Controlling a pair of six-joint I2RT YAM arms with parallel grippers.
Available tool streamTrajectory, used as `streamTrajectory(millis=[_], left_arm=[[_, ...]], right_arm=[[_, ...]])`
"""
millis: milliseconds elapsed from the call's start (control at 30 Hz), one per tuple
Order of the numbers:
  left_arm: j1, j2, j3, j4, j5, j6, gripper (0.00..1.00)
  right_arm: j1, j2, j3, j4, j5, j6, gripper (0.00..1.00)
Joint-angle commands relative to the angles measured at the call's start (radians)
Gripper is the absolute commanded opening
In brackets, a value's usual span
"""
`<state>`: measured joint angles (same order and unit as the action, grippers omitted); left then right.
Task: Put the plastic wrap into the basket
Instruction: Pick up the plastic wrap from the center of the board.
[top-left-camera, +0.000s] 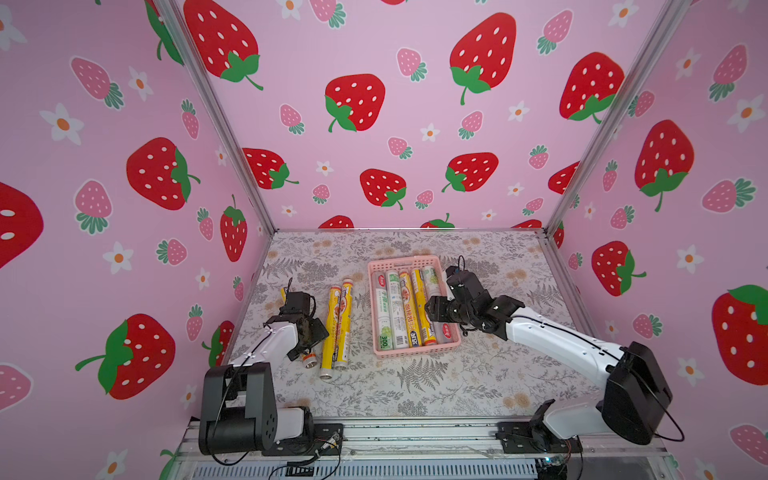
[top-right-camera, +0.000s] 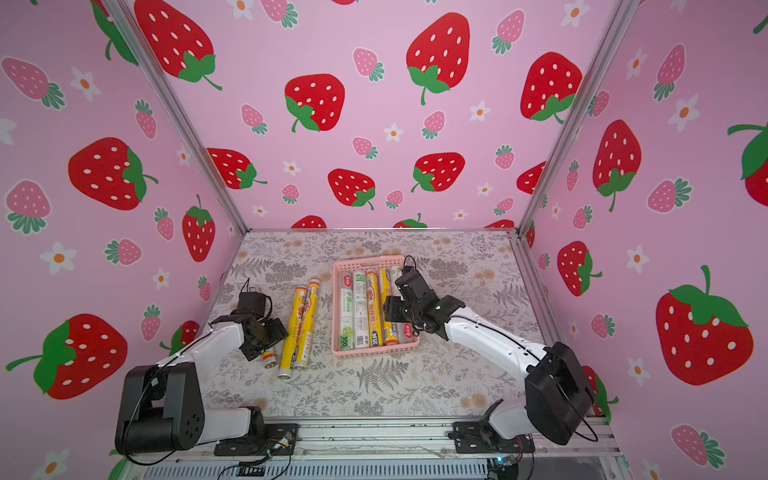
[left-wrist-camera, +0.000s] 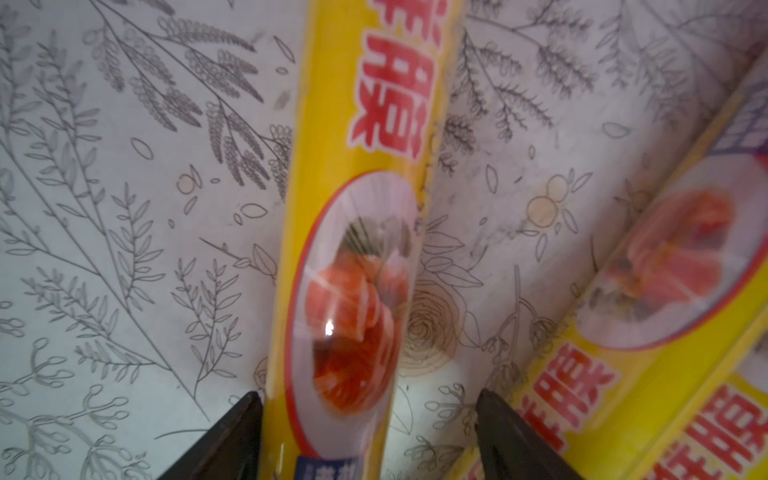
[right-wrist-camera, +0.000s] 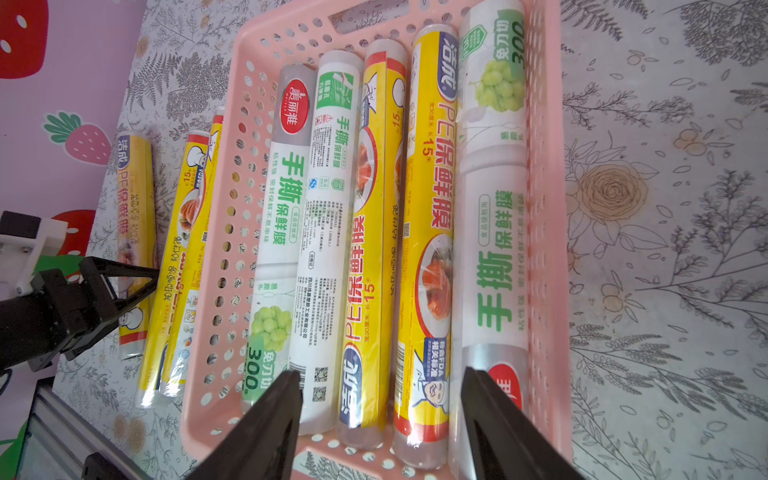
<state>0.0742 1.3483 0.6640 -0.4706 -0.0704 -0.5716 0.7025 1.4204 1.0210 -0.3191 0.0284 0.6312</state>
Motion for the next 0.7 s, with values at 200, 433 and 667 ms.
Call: streamTrajectory(millis=[200, 433, 667], left_arm=[[0.003, 0.035, 0.014, 0.0, 0.011, 0.002, 0.73], [0.004, 0.066, 0.034, -0.014, -0.033, -0.004, 0.63], [-0.008, -0.041, 0.034, -0.049, -0.021, -0.029, 0.44]], right_arm=[[0.003, 0.001, -0.017, 0.015, 0.02, -0.018, 0.66], [0.002, -0.011, -0.023, 0.015, 0.03, -0.018, 0.66], [0.001, -0.05, -0.016, 0.015, 0.025, -0.023, 0.66]])
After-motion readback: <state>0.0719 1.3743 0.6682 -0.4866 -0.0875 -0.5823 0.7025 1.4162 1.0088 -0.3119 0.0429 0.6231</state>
